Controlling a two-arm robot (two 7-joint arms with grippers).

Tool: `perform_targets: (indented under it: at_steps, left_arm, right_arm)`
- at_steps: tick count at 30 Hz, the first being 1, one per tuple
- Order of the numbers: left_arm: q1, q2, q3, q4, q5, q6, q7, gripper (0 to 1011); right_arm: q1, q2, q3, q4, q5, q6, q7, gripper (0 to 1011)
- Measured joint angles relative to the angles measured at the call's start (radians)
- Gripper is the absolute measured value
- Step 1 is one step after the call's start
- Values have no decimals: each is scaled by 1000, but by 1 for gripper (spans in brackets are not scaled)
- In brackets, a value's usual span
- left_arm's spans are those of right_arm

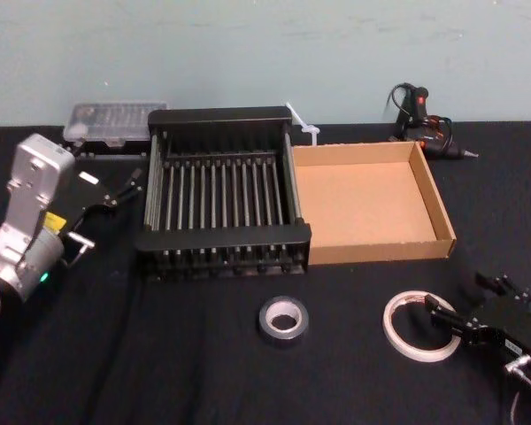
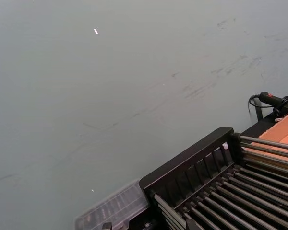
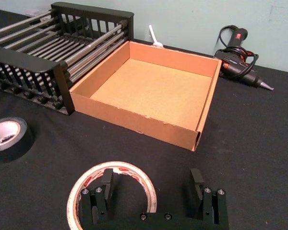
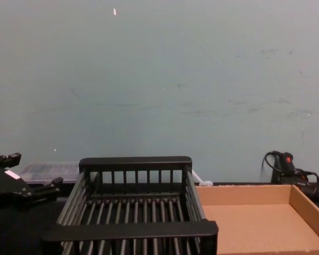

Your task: Pick up the white tape and place it into the black box , Pick up the silver tape and place it into the brown box.

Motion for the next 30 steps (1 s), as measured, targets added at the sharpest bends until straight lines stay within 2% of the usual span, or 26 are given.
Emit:
perform_targets:
  at_steps: [11,30]
  left_arm:
    - [0,0,0,0,0,0,0,1001]
    - [0,0,0,0,0,0,0,1001]
  right_arm:
    - [12,-22,-2,42,-44,-11,27,1000]
    - [16,-58,12,69,-81,6,63,1000]
